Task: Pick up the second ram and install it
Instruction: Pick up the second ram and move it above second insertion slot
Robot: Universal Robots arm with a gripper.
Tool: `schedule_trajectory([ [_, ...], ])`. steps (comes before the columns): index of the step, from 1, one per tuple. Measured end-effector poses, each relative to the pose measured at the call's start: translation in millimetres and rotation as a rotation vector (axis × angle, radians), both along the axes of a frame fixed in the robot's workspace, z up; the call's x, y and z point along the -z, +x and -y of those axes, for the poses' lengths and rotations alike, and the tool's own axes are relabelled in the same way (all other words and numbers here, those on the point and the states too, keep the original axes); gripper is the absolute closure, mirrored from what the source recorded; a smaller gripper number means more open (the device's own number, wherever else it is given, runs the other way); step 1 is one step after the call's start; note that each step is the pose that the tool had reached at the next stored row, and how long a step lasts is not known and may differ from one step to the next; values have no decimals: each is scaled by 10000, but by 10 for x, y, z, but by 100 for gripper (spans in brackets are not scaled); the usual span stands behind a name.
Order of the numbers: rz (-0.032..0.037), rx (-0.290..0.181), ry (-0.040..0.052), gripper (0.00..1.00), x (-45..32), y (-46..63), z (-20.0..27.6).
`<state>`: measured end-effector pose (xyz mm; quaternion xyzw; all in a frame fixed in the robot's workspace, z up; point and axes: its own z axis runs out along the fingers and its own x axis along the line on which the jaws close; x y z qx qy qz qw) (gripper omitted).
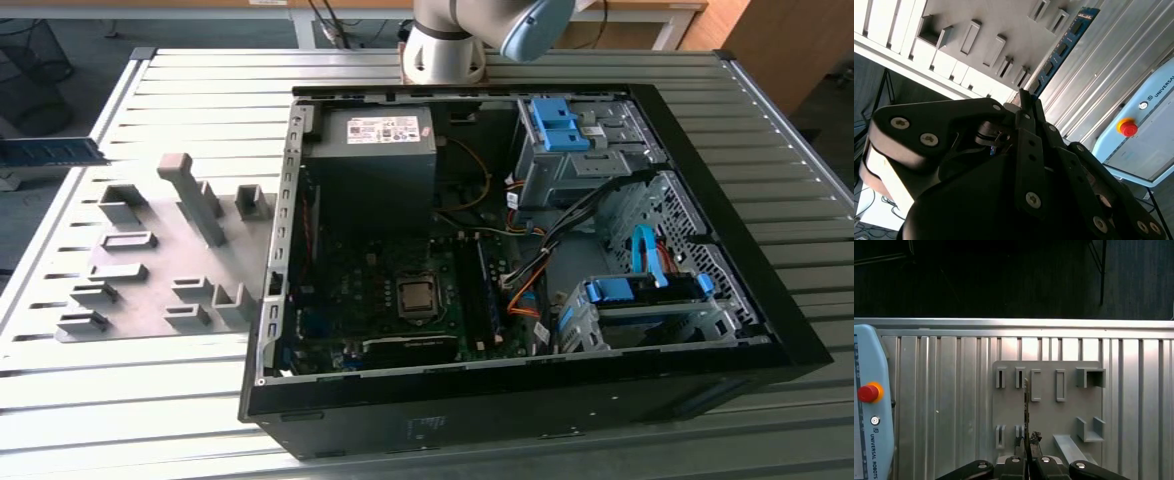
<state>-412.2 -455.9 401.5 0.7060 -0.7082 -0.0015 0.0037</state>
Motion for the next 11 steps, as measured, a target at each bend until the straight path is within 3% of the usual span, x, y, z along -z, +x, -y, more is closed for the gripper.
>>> schedule_trajectory([
  [11,0,0,0,86,-103,0,0],
])
